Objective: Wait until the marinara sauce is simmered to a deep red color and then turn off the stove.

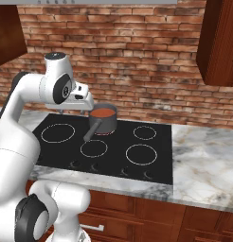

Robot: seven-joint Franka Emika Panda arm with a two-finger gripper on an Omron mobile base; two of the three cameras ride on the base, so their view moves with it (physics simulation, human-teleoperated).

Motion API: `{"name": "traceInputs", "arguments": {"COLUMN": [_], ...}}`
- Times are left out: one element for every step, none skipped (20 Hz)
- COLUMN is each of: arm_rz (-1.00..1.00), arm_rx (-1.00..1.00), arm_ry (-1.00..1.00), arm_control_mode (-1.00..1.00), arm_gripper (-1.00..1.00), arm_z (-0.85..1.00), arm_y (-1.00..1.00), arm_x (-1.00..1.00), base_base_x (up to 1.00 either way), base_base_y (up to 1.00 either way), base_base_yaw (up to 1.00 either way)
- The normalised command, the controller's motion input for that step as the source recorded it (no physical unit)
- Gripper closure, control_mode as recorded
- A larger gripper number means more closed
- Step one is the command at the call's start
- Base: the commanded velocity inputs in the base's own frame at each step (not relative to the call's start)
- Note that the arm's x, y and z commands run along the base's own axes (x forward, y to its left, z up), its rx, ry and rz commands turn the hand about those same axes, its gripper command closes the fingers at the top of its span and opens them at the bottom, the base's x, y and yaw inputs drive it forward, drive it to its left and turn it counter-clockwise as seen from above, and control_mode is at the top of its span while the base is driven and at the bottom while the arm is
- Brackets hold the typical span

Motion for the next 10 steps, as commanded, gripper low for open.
{"name": "traceInputs", "arguments": {"arm_rz": [0.0,0.0,0.0,0.0,0.0,0.0,0.0,0.0,0.0,0.0], "arm_rx": [0.0,0.0,0.0,0.0,0.0,0.0,0.0,0.0,0.0,0.0], "arm_ry": [0.0,0.0,0.0,0.0,0.0,0.0,0.0,0.0,0.0,0.0], "arm_control_mode": [-1.0,-1.0,-1.0,-1.0,-1.0,-1.0,-1.0,-1.0,-1.0,-1.0], "arm_gripper": [-1.0,-1.0,-1.0,-1.0,-1.0,-1.0,-1.0,-1.0,-1.0,-1.0], "arm_z": [0.0,0.0,0.0,0.0,0.0,0.0,0.0,0.0,0.0,0.0], "arm_y": [0.0,0.0,0.0,0.0,0.0,0.0,0.0,0.0,0.0,0.0], "arm_x": [0.0,0.0,0.0,0.0,0.0,0.0,0.0,0.0,0.0,0.0], "base_base_x": [0.0,0.0,0.0,0.0,0.0,0.0,0.0,0.0,0.0,0.0], "base_base_y": [0.0,0.0,0.0,0.0,0.0,0.0,0.0,0.0,0.0,0.0], "base_base_yaw": [0.0,0.0,0.0,0.0,0.0,0.0,0.0,0.0,0.0,0.0]}}
